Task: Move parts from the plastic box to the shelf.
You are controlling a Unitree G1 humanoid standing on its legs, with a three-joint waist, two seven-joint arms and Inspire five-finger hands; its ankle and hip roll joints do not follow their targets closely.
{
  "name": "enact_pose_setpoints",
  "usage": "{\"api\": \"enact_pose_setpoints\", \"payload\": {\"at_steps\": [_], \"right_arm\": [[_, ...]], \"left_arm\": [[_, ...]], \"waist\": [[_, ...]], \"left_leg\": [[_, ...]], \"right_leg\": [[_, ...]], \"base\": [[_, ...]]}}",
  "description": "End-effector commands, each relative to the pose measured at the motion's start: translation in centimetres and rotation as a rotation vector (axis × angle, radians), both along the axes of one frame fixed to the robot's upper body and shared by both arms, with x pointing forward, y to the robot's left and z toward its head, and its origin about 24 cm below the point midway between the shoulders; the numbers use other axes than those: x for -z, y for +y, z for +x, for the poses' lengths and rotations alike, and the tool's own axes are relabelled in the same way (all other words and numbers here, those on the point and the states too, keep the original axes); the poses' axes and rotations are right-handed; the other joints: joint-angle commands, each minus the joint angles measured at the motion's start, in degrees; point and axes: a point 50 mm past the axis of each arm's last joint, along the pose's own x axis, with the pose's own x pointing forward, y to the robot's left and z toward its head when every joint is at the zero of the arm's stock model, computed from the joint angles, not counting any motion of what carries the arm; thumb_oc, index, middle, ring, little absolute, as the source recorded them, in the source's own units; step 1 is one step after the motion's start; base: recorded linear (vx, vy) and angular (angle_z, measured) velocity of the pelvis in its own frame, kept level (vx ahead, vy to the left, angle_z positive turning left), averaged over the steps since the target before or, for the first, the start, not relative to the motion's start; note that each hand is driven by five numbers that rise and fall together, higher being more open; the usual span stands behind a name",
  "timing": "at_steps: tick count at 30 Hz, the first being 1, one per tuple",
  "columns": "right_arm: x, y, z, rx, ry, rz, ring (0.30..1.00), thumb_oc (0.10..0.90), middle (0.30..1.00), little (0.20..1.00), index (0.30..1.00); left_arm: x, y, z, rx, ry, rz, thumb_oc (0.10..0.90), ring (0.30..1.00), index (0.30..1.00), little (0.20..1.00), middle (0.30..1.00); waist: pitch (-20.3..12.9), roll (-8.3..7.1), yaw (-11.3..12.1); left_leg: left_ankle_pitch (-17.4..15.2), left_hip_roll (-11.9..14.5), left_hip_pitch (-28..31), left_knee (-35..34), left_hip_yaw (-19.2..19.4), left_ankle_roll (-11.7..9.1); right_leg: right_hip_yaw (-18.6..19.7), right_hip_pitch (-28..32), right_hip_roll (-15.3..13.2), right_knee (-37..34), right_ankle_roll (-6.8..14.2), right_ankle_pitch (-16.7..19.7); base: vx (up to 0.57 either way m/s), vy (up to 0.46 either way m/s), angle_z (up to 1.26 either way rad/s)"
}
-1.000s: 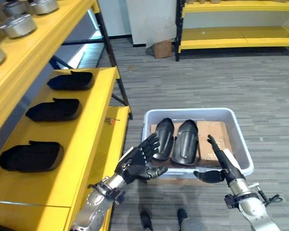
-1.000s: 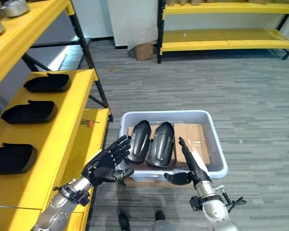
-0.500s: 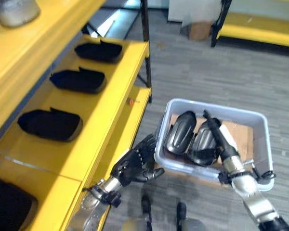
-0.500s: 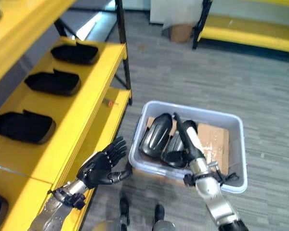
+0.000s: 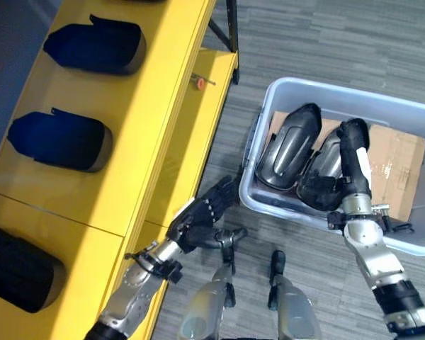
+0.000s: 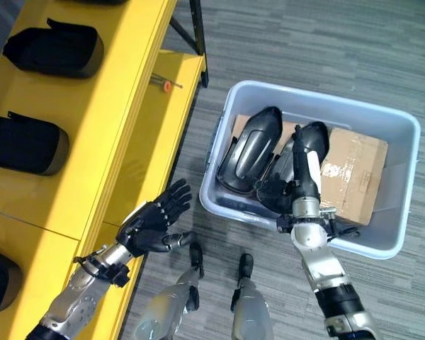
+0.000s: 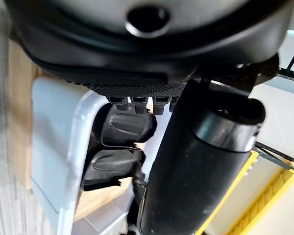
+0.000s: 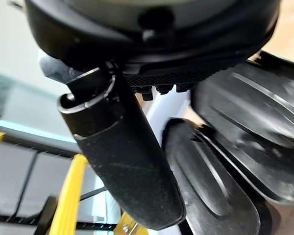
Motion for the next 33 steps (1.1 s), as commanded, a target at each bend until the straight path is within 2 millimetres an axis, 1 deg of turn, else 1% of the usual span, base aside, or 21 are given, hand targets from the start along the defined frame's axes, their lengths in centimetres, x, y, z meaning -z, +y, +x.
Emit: {"api": "enact_pose_setpoints", "payload": {"at_steps": [1,4,5,8,9,12,15,16,18,20,21,24,25,27,29,31,33], "right_arm": [[-7.2,0.8,0.9,0.002,-0.279,-0.035,1.000,0.900,1.000,1.000,1.000],[-7.5,0.5,1.4,0.044,-0.273,-0.026,1.000,0.900,1.000,1.000,1.000],[-7.6,0.7,1.9,0.034,-0.248,-0.025,1.000,0.900,1.000,1.000,1.000],[-7.5,0.7,2.1,0.032,-0.230,-0.054,1.000,0.900,1.000,1.000,1.000],[-7.4,0.5,2.1,0.055,-0.222,-0.124,1.000,0.900,1.000,1.000,1.000],[-7.3,0.3,2.3,0.070,-0.204,-0.123,1.000,0.900,1.000,1.000,1.000],[-7.0,-0.6,2.7,0.137,-0.175,-0.132,1.000,0.900,1.000,1.000,1.000],[-6.5,-1.3,2.9,0.183,-0.147,-0.094,1.000,0.900,1.000,1.000,1.000],[-5.6,-1.7,3.2,0.200,-0.100,-0.009,1.000,0.900,1.000,1.000,1.000],[-4.4,-1.9,3.4,0.202,-0.046,0.053,1.000,0.900,1.000,1.000,1.000],[-4.3,-1.9,3.4,0.202,-0.041,0.060,1.000,0.900,1.000,1.000,1.000],[-2.9,-2.1,3.5,0.208,0.012,0.130,1.000,0.900,1.000,1.000,1.000],[-2.0,-2.2,3.5,0.209,0.042,0.178,1.000,0.900,1.000,1.000,1.000],[-1.2,-2.4,3.5,0.218,0.067,0.214,1.000,0.900,1.000,1.000,1.000],[-1.1,-2.6,3.7,0.214,0.081,0.186,1.000,0.900,1.000,1.000,1.000],[-1.2,-2.8,4.0,0.216,0.088,0.200,1.000,0.900,1.000,1.000,1.000],[-2.0,-4.1,4.5,0.231,0.086,0.208,1.000,0.900,1.000,1.000,1.000]], "left_arm": [[-3.9,-1.2,-0.4,0.044,-0.202,-0.161,0.900,1.000,1.000,1.000,1.000],[-4.2,-1.7,0.0,0.053,-0.194,-0.191,0.900,1.000,1.000,1.000,1.000],[-4.4,-2.3,0.1,0.059,-0.204,-0.176,0.900,1.000,1.000,1.000,1.000],[-4.3,-2.5,0.1,0.062,-0.193,-0.186,0.900,1.000,1.000,1.000,1.000],[-4.3,-2.5,0.1,0.058,-0.196,-0.182,0.900,1.000,1.000,1.000,1.000],[-4.3,-2.5,0.1,0.057,-0.201,-0.181,0.900,1.000,1.000,1.000,1.000],[-4.4,-2.6,0.1,0.061,-0.206,-0.178,0.900,1.000,1.000,1.000,1.000],[-4.5,-2.7,0.1,0.062,-0.202,-0.184,0.900,1.000,1.000,1.000,1.000],[-4.5,-2.9,0.1,0.065,-0.197,-0.185,0.900,1.000,1.000,1.000,1.000],[-4.5,-3.0,0.0,0.069,-0.197,-0.181,0.900,1.000,1.000,1.000,1.000],[-4.5,-3.1,0.0,0.070,-0.197,-0.181,0.900,1.000,1.000,1.000,1.000],[-4.5,-3.1,0.0,0.074,-0.195,-0.183,0.900,1.000,1.000,1.000,1.000],[-4.6,-3.2,0.1,0.074,-0.192,-0.183,0.900,1.000,1.000,1.000,1.000],[-4.5,-3.2,0.2,0.069,-0.185,-0.176,0.900,1.000,1.000,1.000,1.000],[-4.5,-3.3,0.3,0.068,-0.181,-0.171,0.900,1.000,1.000,1.000,1.000],[-4.5,-3.6,0.5,0.082,-0.184,-0.158,0.900,1.000,1.000,1.000,1.000],[-4.6,-3.7,0.5,0.096,-0.187,-0.150,0.900,1.000,1.000,1.000,1.000]], "waist": [[-2.25,-0.28,-0.38],[-1.40,0.15,-0.32],[-0.50,0.56,-0.39],[-0.43,1.02,-0.41],[-0.43,1.28,-0.35],[-0.43,1.53,-0.20],[-0.43,1.87,0.10],[-0.43,2.29,0.33],[-0.43,2.57,0.43],[-0.43,2.90,0.55],[-0.43,2.91,0.57],[-0.43,3.23,0.73],[-0.43,3.30,0.78],[-0.43,3.21,0.86],[-0.43,3.32,1.02],[-0.43,3.64,1.38],[-0.43,4.23,1.97]], "left_leg": [[-7.52,1.06,0.53,3.50,2.68,-3.04],[-7.69,0.83,-0.05,3.76,2.84,-2.88],[-7.75,0.68,-0.58,4.01,2.98,-2.83],[-7.67,0.50,-1.31,3.94,3.28,-2.79],[-7.61,0.40,-2.00,3.99,3.52,-2.68],[-7.52,0.27,-2.54,3.91,3.72,-2.62],[-7.71,0.02,-3.15,4.07,3.89,-2.46],[-7.72,-0.18,-3.61,4.17,3.88,-2.38],[-7.77,-0.30,-3.86,4.31,3.91,-2.35],[-7.79,-0.40,-4.15,4.33,3.95,-2.29],[-7.79,-0.41,-4.17,4.33,3.96,-2.28],[-7.75,-0.49,-4.30,4.07,4.25,-2.21],[-7.73,-0.53,-4.61,4.11,4.30,-2.13],[-7.81,-0.72,-4.96,4.23,4.25,-2.06],[-7.76,-0.77,-5.23,4.20,4.25,-2.02],[-7.58,-0.73,-5.78,4.31,4.39,-2.06],[-7.64,-0.90,-6.80,4.99,4.15,-2.06]], "right_leg": [[2.19,-2.63,1.62,8.94,-3.29,-8.29],[2.22,-3.72,1.50,9.84,-3.40,-8.48],[2.42,-4.90,1.43,10.82,-3.49,-8.61],[2.44,-6.24,1.23,11.44,-3.43,-8.66],[2.50,-7.35,1.12,11.97,-3.40,-8.66],[2.66,-8.34,1.06,12.40,-3.34,-8.62],[2.68,-9.32,0.95,13.24,-3.29,-8.89],[2.57,-9.95,0.85,13.64,-3.28,-8.96],[2.56,-10.38,0.72,14.08,-3.25,-9.07],[2.63,-11.08,0.55,14.58,-3.24,-9.12],[2.64,-11.13,0.53,14.61,-3.24,-9.13],[2.51,-11.52,0.27,14.69,-3.16,-9.10],[2.45,-12.13,0.06,15.22,-3.10,-9.19],[2.38,-12.83,-0.19,16.07,-2.93,-9.57],[2.30,-13.24,-0.20,16.37,-2.94,-9.63],[2.05,-13.89,-0.30,16.93,-3.00,-9.72],[1.77,-14.97,-0.53,18.25,-3.15,-10.27]], "base": [[0.00,0.000,0.00],[-0.01,0.010,0.02],[-0.03,0.031,0.05],[0.00,0.038,-0.02],[0.00,0.032,-0.07],[-0.01,0.015,-0.09],[0.00,0.002,-0.02],[0.00,0.000,0.00],[0.00,0.016,0.00],[0.00,0.000,0.00],[0.00,0.000,0.00],[0.00,0.000,0.00],[0.00,0.000,0.00],[0.00,-0.009,0.02],[-0.02,-0.025,0.06],[-0.02,-0.040,0.05],[-0.03,-0.051,0.03]]}}
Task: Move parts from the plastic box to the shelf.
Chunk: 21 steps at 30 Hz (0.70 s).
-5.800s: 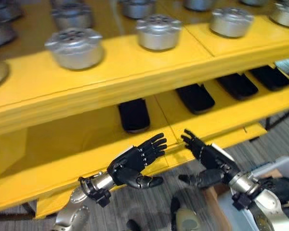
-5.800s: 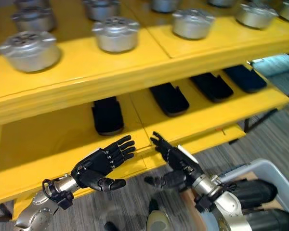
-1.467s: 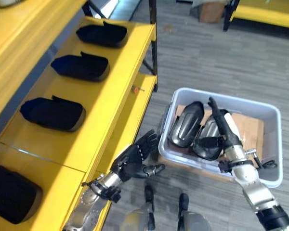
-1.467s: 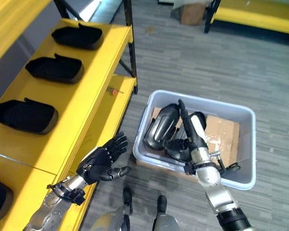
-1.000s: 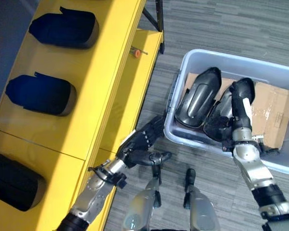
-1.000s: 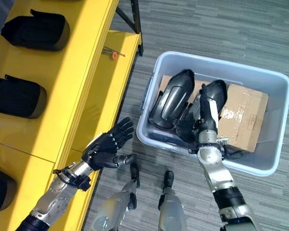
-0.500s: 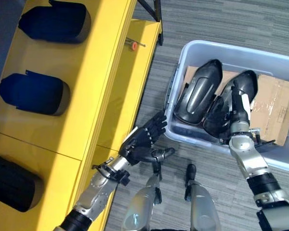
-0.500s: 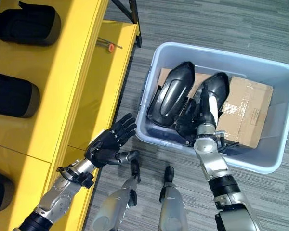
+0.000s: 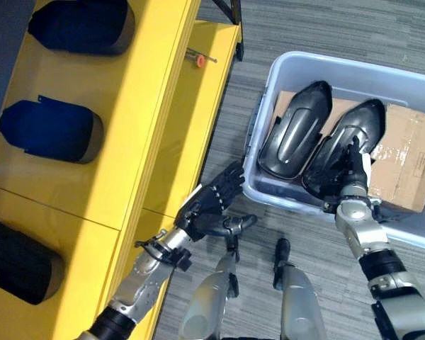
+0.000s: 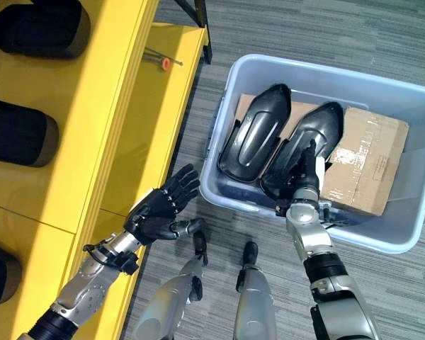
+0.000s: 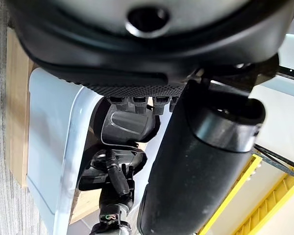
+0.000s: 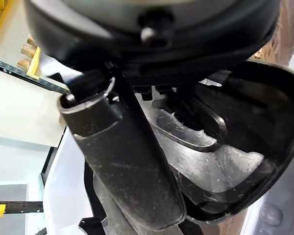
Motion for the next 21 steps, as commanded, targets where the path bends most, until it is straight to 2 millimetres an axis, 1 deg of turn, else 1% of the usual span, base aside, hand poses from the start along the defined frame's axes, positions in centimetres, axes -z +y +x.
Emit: {"api": "enact_pose_setpoints", "payload": {"at_steps": [1,3,4,5,6,9,12,16,17,18,21], "right_arm": [[-3.3,-3.1,0.9,0.046,-0.058,0.019,1.000,0.900,1.000,1.000,1.000],[-4.0,-4.2,1.2,0.064,-0.057,0.007,1.000,0.900,1.000,1.000,1.000],[-4.8,-5.0,1.3,0.081,-0.059,-0.027,1.000,0.900,1.000,1.000,1.000],[-4.8,-5.0,1.3,0.081,-0.059,-0.027,1.000,0.900,1.000,1.000,1.000],[-5.5,-6.0,1.3,0.102,-0.059,-0.057,1.000,0.900,1.000,1.000,1.000],[-6.4,-7.5,1.2,0.141,-0.058,-0.086,1.000,0.900,1.000,1.000,1.000],[-7.9,-9.3,0.8,0.194,-0.052,-0.167,1.000,0.900,1.000,1.000,1.000],[-8.9,-10.4,0.4,0.237,-0.065,-0.205,1.000,0.900,1.000,1.000,1.000],[-10.0,-11.3,0.0,0.261,-0.078,-0.266,1.000,0.900,1.000,1.000,1.000],[-10.7,-11.5,-0.2,0.262,-0.093,-0.300,1.000,0.900,1.000,1.000,1.000],[-12.0,-11.2,-0.2,0.233,-0.122,-0.398,1.000,0.900,1.000,1.000,1.000]], "left_arm": [[-3.7,-2.7,-0.3,0.102,-0.180,-0.106,0.900,1.000,1.000,1.000,1.000],[-3.7,-2.9,-0.4,0.105,-0.187,-0.095,0.900,1.000,1.000,1.000,1.000],[-3.7,-2.8,-0.5,0.103,-0.188,-0.091,0.900,1.000,1.000,1.000,1.000],[-3.7,-2.8,-0.5,0.103,-0.188,-0.091,0.900,1.000,1.000,1.000,1.000],[-3.6,-2.8,-0.5,0.105,-0.176,-0.099,0.900,1.000,1.000,1.000,1.000],[-3.8,-2.8,-0.6,0.115,-0.179,-0.103,0.900,1.000,1.000,1.000,1.000],[-3.7,-2.8,-0.9,0.129,-0.171,-0.109,0.900,1.000,1.000,1.000,1.000],[-3.6,-2.7,-1.2,0.139,-0.169,-0.107,0.900,1.000,1.000,1.000,1.000],[-3.4,-2.6,-1.5,0.144,-0.160,-0.115,0.900,1.000,1.000,1.000,1.000],[-3.3,-2.4,-1.7,0.145,-0.158,-0.113,0.900,1.000,1.000,1.000,1.000],[-3.3,-2.3,-2.0,0.150,-0.154,-0.121,0.900,1.000,1.000,1.000,1.000]], "waist": [[-0.46,4.12,1.71],[-0.46,4.78,2.16],[-0.46,5.27,2.45],[-0.46,5.27,2.45],[-0.46,5.84,2.71],[-0.46,6.44,2.95],[-0.46,7.04,3.29],[-0.46,7.30,3.32],[-0.46,7.52,3.27],[-0.46,7.52,3.18],[-0.46,7.28,2.85]], "left_leg": [[-9.50,-0.23,-1.33,5.09,3.54,-1.66],[-9.46,-0.44,-1.89,5.52,3.36,-1.70],[-9.45,-0.60,-2.26,5.82,3.13,-1.78],[-9.45,-0.60,-2.26,5.82,3.13,-1.78],[-9.46,-0.68,-2.39,6.02,3.16,-1.85],[-9.60,-0.79,-2.75,6.57,3.32,-1.93],[-9.69,-0.89,-2.76,6.78,3.30,-1.99],[-9.73,-0.90,-2.60,6.73,3.32,-2.01],[-9.72,-0.89,-2.21,6.49,3.39,-2.03],[-9.76,-0.87,-1.89,6.43,3.38,-1.98],[-9.90,-0.74,-1.29,6.38,3.57,-1.97]], "right_leg": [[0.32,-1.79,1.98,2.10,-2.25,-3.32],[0.11,-2.37,1.74,2.85,-2.37,-3.60],[0.07,-2.76,1.61,3.26,-2.45,-3.79],[0.07,-2.76,1.61,3.26,-2.45,-3.79],[-0.06,-3.10,1.42,3.80,-2.52,-4.00],[-0.13,-3.66,1.16,4.52,-2.63,-4.32],[-0.22,-3.78,0.93,4.87,-2.70,-4.50],[-0.16,-3.81,0.89,5.10,-2.69,-4.64],[-0.10,-3.64,0.84,5.19,-2.61,-4.74],[-0.07,-3.40,0.79,5.23,-2.53,-4.72],[0.07,-2.97,0.83,5.16,-2.35,-4.65]], "base": [[0.00,0.000,0.00],[-0.02,-0.011,0.03],[0.00,0.000,0.00],[0.00,0.000,0.00],[0.00,0.000,0.00],[-0.01,0.010,0.05],[0.00,0.001,0.02],[0.00,0.000,0.00],[0.00,0.000,0.00],[0.00,0.000,0.00],[0.00,0.000,0.00]]}}
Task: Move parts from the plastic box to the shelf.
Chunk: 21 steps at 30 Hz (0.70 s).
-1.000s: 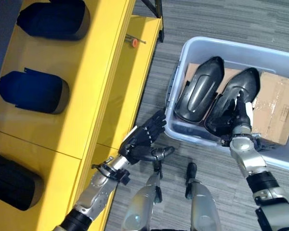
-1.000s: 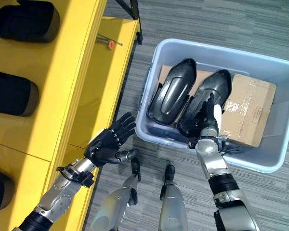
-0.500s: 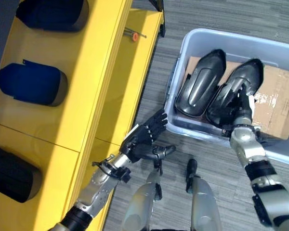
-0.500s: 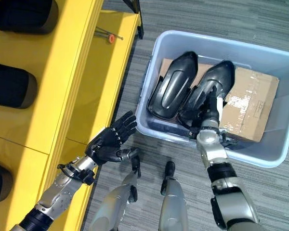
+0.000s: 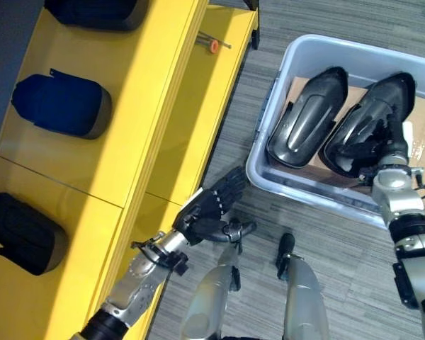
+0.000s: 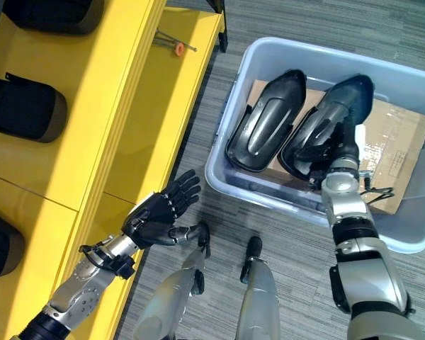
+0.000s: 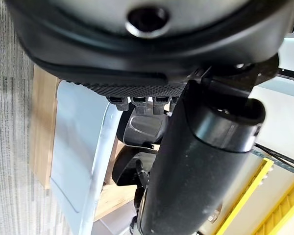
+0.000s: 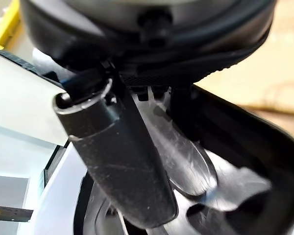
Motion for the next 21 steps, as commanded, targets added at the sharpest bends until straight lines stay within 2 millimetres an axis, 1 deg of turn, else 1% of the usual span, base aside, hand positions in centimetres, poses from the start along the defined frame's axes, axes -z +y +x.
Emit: {"api": "enact_pose_setpoints", "payload": {"at_steps": [1,4,5,8,10,12,13,15,19,20,21], "right_arm": [[-6.3,-3.6,-1.5,0.086,-0.125,-0.225,1.000,0.900,1.000,1.000,1.000],[-7.0,-2.6,-1.6,0.059,-0.150,-0.330,1.000,0.900,1.000,1.000,1.000],[-7.3,-1.7,-1.6,0.027,-0.175,-0.388,1.000,0.900,1.000,1.000,1.000],[-7.4,0.1,-1.7,-0.019,-0.203,-0.488,1.000,0.900,1.000,1.000,1.000],[-7.2,1.9,-2.1,-0.062,-0.247,-0.573,1.000,0.900,1.000,1.000,1.000],[-7.2,3.1,-2.4,-0.089,-0.287,-0.589,1.000,0.900,1.000,1.000,1.000],[-7.3,4.3,-2.8,-0.102,-0.326,-0.651,1.000,0.900,1.000,1.000,1.000],[-7.6,5.7,-3.5,-0.096,-0.382,-0.820,1.000,0.900,1.000,1.000,1.000],[-8.0,6.9,-4.2,-0.105,-0.456,-0.883,1.000,0.900,1.000,1.000,1.000],[-8.4,7.8,-4.5,-0.122,-0.512,-0.892,1.000,0.900,1.000,1.000,1.000],[-8.5,7.9,-4.6,-0.126,-0.520,-0.892,1.000,0.900,1.000,1.000,1.000]], "left_arm": [[-3.3,-3.1,-1.2,0.129,-0.163,-0.184,0.900,1.000,1.000,1.000,1.000],[-3.3,-3.1,-1.5,0.131,-0.164,-0.182,0.900,1.000,1.000,1.000,1.000],[-3.2,-2.9,-1.5,0.129,-0.163,-0.185,0.900,1.000,1.000,1.000,1.000],[-3.2,-2.9,-1.5,0.124,-0.165,-0.184,0.900,1.000,1.000,1.000,1.000],[-3.1,-2.8,-1.6,0.123,-0.166,-0.186,0.900,1.000,1.000,1.000,1.000],[-3.1,-2.8,-1.7,0.121,-0.168,-0.186,0.900,1.000,1.000,1.000,1.000],[-3.0,-2.7,-1.6,0.123,-0.171,-0.184,0.900,1.000,1.000,1.000,1.000],[-3.1,-2.8,-1.5,0.128,-0.185,-0.167,0.900,1.000,1.000,1.000,1.000],[-3.1,-2.7,-1.4,0.117,-0.187,-0.167,0.900,1.000,1.000,1.000,1.000],[-3.3,-2.7,-1.3,0.117,-0.189,-0.176,0.900,1.000,1.000,1.000,1.000],[-3.3,-2.6,-1.3,0.116,-0.190,-0.175,0.900,1.000,1.000,1.000,1.000]], "waist": [[-0.16,6.73,-0.02],[-0.16,6.22,-0.47],[-0.16,5.88,-0.83],[-0.16,5.25,-1.52],[-0.16,4.66,-2.14],[-0.16,4.41,-2.62],[-0.16,4.09,-3.10],[-0.16,3.76,-3.69],[-0.16,3.36,-4.27],[-0.16,3.27,-4.37],[-0.16,3.24,-4.43]], "left_leg": [[-12.32,-0.43,1.96,6.31,3.94,-1.65],[-12.49,-0.31,2.54,6.27,4.02,-1.55],[-12.58,-0.21,3.00,6.10,4.15,-1.48],[-12.73,-0.04,3.47,6.11,4.38,-1.43],[-12.67,0.11,4.15,5.81,4.51,-1.33],[-12.59,0.24,4.55,5.55,4.63,-1.30],[-12.59,0.21,4.97,5.31,4.69,-1.30],[-12.58,0.21,5.59,4.92,4.79,-1.28],[-12.45,0.33,6.87,4.19,4.74,-1.38],[-12.33,0.54,7.43,3.91,4.81,-1.41],[-12.34,0.56,7.56,3.87,4.81,-1.44]], "right_leg": [[0.15,3.39,2.39,-2.50,-0.56,-2.84],[0.30,3.99,2.46,-2.91,-0.32,-2.62],[0.46,4.44,2.57,-3.33,-0.18,-2.43],[0.67,4.95,2.63,-3.79,0.12,-2.13],[0.96,5.72,2.79,-4.75,0.31,-1.62],[1.17,6.02,2.86,-5.15,0.46,-1.37],[1.39,6.53,2.97,-5.83,0.67,-1.12],[1.79,7.11,3.15,-6.70,0.93,-0.72],[2.12,8.53,3.45,-8.13,1.22,-0.23],[2.40,9.40,3.83,-9.20,1.21,0.35],[2.44,9.56,3.88,-9.34,1.24,0.39]], "base": [[0.00,0.000,0.00],[0.00,0.000,0.00],[0.00,0.000,0.00],[0.00,0.000,0.00],[0.00,0.000,0.00],[0.00,0.000,0.00],[0.00,0.000,0.00],[-0.01,0.017,-0.04],[0.00,0.022,-0.07],[0.00,0.026,-0.10],[0.00,0.028,-0.09]]}}
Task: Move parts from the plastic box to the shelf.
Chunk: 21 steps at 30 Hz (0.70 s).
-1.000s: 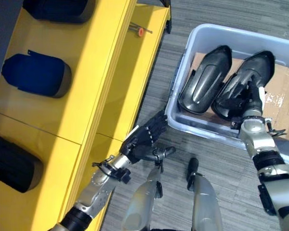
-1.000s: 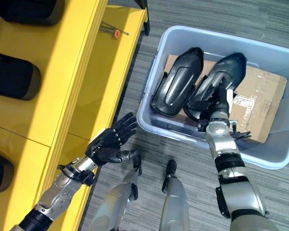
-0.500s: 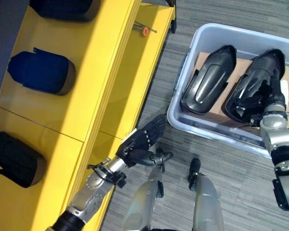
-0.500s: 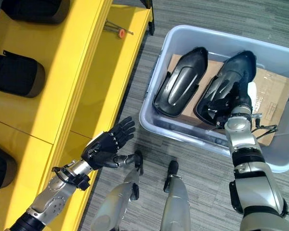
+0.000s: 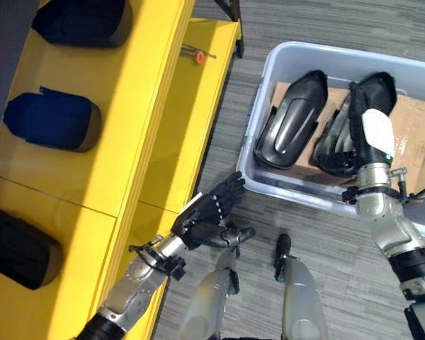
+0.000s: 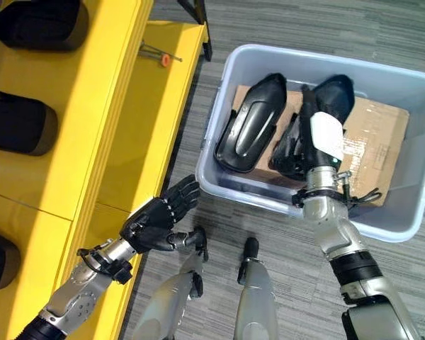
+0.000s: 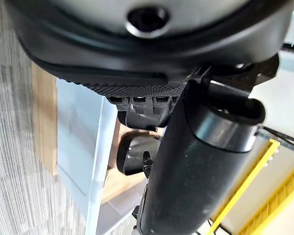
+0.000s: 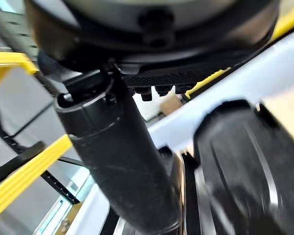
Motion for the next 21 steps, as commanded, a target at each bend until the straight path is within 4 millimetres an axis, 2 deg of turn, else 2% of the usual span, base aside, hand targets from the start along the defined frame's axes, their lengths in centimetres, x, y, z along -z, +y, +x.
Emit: {"api": "enact_pose_setpoints", "payload": {"at_steps": [1,3,8,11,16,21], "right_arm": [[-8.6,0.4,-1.2,-0.058,-0.378,-0.118,1.000,0.900,1.000,1.000,1.000],[-8.5,0.9,-1.6,-0.080,-0.381,-0.130,1.000,0.900,1.000,1.000,1.000],[-6.7,1.9,-2.0,-0.120,-0.301,-0.128,1.000,0.900,1.000,1.000,1.000],[-4.1,1.6,-1.2,-0.087,-0.149,-0.129,1.000,0.900,1.000,1.000,1.000],[-3.2,1.1,-0.2,-0.052,-0.095,-0.109,1.000,0.900,1.000,1.000,1.000],[-2.5,0.0,1.4,0.016,-0.048,-0.072,1.000,0.900,1.000,1.000,1.000]], "left_arm": [[-3.7,-2.5,-0.8,0.097,-0.195,-0.173,0.900,1.000,1.000,1.000,1.000],[-3.7,-2.3,-0.8,0.097,-0.193,-0.177,0.900,1.000,1.000,1.000,1.000],[-3.9,-2.1,-0.7,0.095,-0.202,-0.187,0.900,1.000,1.000,1.000,1.000],[-3.9,-2.1,-0.3,0.093,-0.201,-0.183,0.900,1.000,1.000,1.000,1.000],[-3.8,-2.3,0.1,0.100,-0.203,-0.160,0.900,1.000,1.000,1.000,1.000],[-4.4,-2.9,0.6,0.107,-0.214,-0.151,0.900,1.000,1.000,1.000,1.000]], "waist": [[-0.17,3.13,-1.12],[-0.17,2.92,-1.35],[-0.17,2.28,-1.92],[-0.17,1.97,-1.88],[-0.17,2.12,-1.28],[-0.17,3.14,0.17]], "left_leg": [[-12.16,-0.48,4.52,3.84,3.83,-1.49],[-12.16,-0.50,4.96,3.66,3.74,-1.55],[-12.23,-0.53,5.92,3.15,3.81,-1.43],[-12.31,-0.38,5.61,3.51,4.12,-1.20],[-12.24,-0.40,4.59,3.92,4.15,-1.25],[-12.19,-0.83,2.19,4.68,3.61,-1.13]], "right_leg": [[2.02,5.51,2.26,-5.90,1.25,-1.12],[2.19,6.05,2.27,-6.32,1.40,-0.95],[2.29,7.11,2.16,-7.23,1.74,-0.60],[1.99,6.78,1.89,-6.91,1.66,-0.55],[1.56,6.04,1.74,-6.73,1.50,-0.55],[0.89,3.98,1.65,-5.73,1.19,-0.85]], "base": [[0.01,0.017,-0.07],[0.01,0.022,-0.09],[0.00,0.005,-0.01],[0.00,0.000,0.00],[-0.01,-0.005,0.00],[-0.05,-0.023,-0.02]]}}
